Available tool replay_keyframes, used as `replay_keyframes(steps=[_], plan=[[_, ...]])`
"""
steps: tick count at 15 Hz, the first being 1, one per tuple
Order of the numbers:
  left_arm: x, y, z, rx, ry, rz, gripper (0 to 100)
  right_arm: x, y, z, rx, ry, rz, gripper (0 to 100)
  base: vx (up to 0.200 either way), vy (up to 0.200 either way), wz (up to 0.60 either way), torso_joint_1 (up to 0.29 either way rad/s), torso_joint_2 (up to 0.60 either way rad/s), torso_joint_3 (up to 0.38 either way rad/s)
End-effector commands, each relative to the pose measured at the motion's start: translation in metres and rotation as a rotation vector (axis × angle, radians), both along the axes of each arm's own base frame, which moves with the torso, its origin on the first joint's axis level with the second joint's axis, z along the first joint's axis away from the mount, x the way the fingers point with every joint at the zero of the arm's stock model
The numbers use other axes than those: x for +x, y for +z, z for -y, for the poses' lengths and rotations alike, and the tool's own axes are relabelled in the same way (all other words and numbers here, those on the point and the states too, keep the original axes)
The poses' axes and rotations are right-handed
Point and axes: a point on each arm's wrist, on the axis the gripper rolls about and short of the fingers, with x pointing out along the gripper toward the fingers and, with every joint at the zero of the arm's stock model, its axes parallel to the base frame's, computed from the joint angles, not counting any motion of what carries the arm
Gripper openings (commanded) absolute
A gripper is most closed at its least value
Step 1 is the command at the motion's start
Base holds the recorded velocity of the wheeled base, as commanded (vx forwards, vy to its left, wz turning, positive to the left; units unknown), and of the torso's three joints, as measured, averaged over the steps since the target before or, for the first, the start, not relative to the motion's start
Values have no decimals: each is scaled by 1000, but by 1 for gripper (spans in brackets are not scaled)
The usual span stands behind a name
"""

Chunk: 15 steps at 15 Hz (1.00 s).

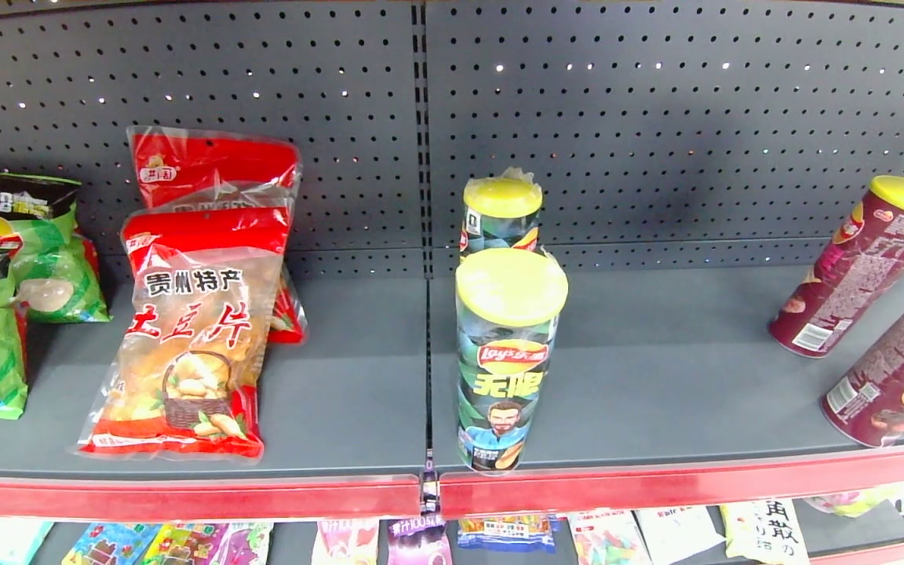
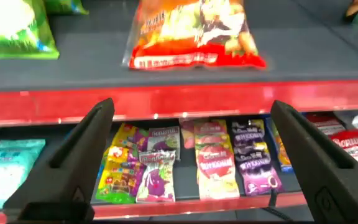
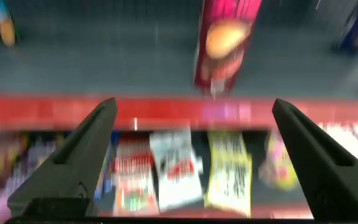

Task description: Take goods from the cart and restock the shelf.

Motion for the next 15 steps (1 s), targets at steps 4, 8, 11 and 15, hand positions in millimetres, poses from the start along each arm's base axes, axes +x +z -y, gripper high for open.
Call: replay_keyframes(steps=[4,8,11,15], plan=[[-2,-3,0,4,20,30,100,4,-18,-1,19,67,-100,100,0,0,0,0,0,0],[-2,-3,0,4,20,30,100,4,-18,-1,61,51,-103,100,0,0,0,0,0,0],[-2,-3,0,7,19,30,100,4,-18,-1,61,49,-103,100,0,0,0,0,0,0],[-2,-3,0,6,19,30,100,4,-18,-1,61,49,-103,100,-150,0,0,5,2,3]])
